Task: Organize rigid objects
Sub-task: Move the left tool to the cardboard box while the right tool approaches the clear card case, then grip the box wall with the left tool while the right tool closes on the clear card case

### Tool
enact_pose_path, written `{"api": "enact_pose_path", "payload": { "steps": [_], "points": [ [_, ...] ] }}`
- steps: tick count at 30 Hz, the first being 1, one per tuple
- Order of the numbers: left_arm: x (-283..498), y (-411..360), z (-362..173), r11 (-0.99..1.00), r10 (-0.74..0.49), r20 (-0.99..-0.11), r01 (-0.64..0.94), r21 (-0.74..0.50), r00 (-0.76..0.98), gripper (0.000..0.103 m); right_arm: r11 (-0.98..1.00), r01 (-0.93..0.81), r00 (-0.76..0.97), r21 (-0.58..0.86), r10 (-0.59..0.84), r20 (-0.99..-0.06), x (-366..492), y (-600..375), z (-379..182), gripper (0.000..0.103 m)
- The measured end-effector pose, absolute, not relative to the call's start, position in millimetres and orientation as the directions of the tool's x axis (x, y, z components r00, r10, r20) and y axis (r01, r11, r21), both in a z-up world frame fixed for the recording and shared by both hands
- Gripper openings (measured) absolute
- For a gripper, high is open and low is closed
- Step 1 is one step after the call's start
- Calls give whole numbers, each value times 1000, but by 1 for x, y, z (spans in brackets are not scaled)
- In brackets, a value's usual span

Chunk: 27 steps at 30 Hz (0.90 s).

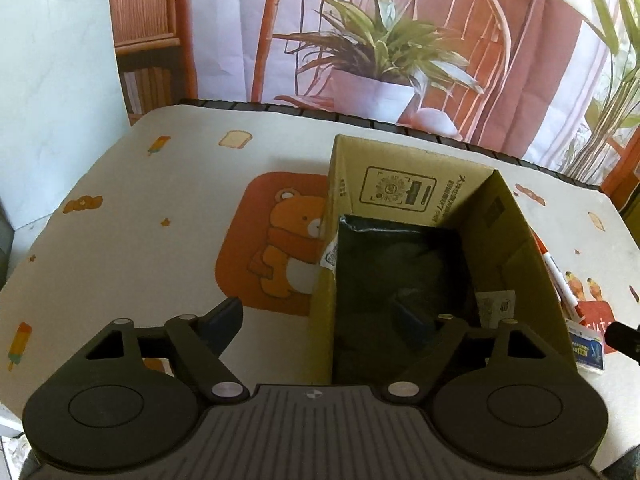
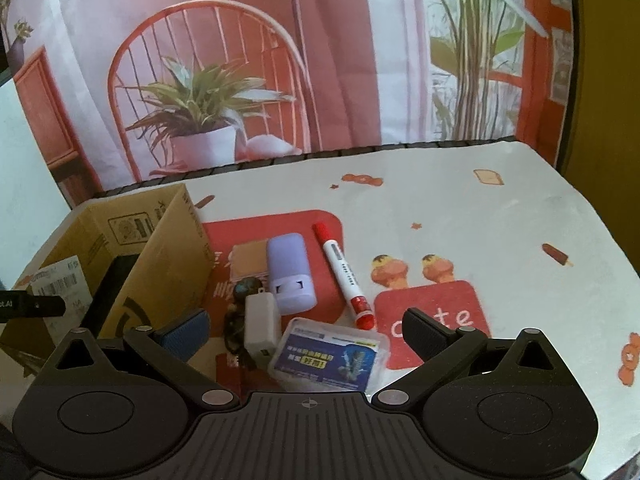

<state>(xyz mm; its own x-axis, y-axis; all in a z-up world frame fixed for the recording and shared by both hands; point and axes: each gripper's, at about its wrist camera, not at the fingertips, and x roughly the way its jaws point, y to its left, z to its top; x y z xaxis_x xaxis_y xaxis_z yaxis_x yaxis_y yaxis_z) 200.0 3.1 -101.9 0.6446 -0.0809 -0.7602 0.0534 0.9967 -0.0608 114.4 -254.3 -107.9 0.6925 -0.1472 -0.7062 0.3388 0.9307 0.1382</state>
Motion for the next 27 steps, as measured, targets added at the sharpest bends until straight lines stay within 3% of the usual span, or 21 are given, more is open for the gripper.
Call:
{"api": "enact_pose_path", "payload": {
  "steps": [14,16,27],
  "points": [
    [195,10,-102,997,-63,-753,0,-83,655,53,940,329,676,90,-168,-718,118,-254,-121,89],
    [194,10,-103,996,-69,-751,5,-87,656,46,940,332,672,84,-173,-720,118,-255,-122,87],
    [191,12,-111,989,-118,-745,9,-149,656,29,950,309,650,52,-171,-741,116,-244,-131,82]
  ]
}}
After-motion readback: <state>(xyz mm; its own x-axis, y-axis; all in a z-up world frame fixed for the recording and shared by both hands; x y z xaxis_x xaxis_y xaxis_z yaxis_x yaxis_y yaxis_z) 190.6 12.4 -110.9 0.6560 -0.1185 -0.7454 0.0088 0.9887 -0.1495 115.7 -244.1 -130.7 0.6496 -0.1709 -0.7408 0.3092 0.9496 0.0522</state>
